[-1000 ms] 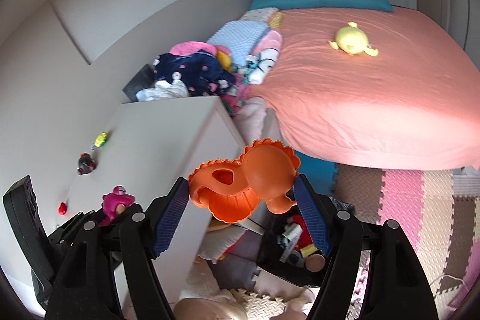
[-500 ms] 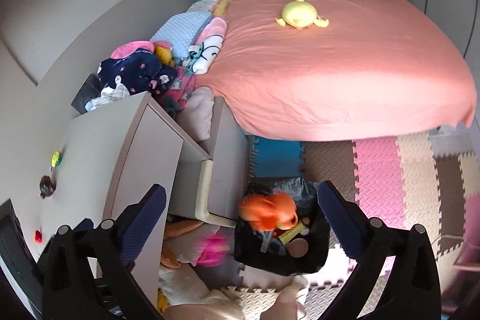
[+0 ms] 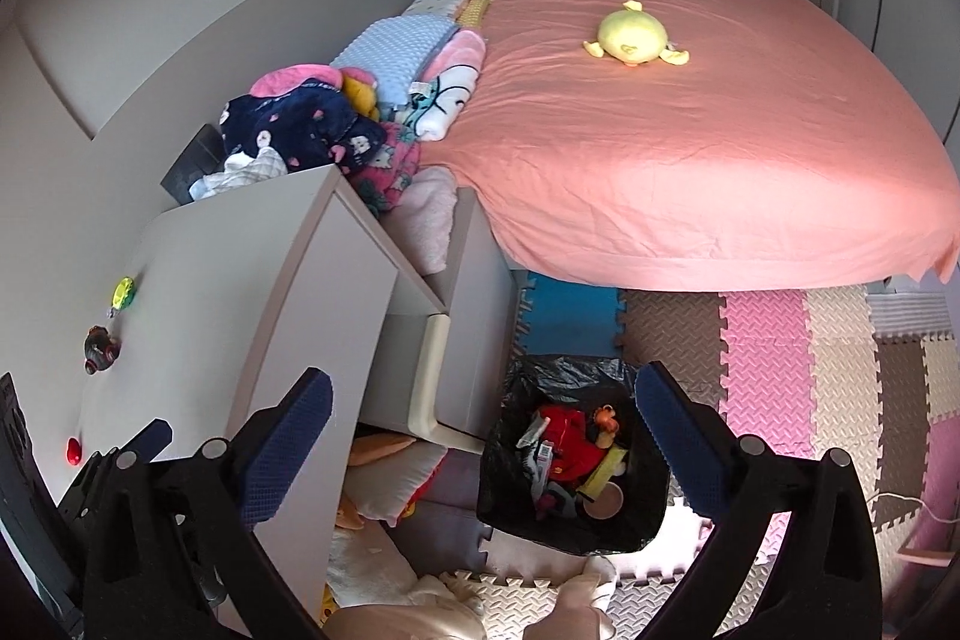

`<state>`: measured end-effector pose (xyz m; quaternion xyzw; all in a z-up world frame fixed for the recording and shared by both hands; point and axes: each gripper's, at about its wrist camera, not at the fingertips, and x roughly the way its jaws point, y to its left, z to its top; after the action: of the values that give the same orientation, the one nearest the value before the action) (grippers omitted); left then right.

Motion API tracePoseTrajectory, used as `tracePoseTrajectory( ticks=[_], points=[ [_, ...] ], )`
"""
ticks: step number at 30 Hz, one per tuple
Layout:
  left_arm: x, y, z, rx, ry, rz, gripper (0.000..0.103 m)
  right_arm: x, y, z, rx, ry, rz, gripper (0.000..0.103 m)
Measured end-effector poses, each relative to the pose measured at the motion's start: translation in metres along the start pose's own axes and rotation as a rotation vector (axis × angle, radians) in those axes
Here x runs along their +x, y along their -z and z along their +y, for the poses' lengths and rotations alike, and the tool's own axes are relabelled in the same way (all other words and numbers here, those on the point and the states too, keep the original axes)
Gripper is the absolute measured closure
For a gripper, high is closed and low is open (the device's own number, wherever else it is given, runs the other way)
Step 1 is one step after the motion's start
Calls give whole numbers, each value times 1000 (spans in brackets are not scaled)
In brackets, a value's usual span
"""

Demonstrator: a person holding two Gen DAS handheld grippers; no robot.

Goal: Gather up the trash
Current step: 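Move both open grippers back over the desk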

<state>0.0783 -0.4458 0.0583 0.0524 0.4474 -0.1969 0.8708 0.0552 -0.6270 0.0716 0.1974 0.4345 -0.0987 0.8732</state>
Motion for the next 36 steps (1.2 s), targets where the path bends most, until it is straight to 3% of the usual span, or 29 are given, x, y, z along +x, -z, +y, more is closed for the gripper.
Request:
tracePoseTrajectory(
  ticks=[8, 18, 36],
  points=[
    [-13, 1, 41, -49, -22, -21, 6, 4, -2, 43, -51, -25, -5, 2],
    [-31, 9, 112, -143, -75, -46, 6, 15, 5, 128, -178, -88, 7, 2],
    [-71, 49, 268, -354, -263, -82, 6, 48, 36, 286, -400, -250, 39, 2]
  ],
)
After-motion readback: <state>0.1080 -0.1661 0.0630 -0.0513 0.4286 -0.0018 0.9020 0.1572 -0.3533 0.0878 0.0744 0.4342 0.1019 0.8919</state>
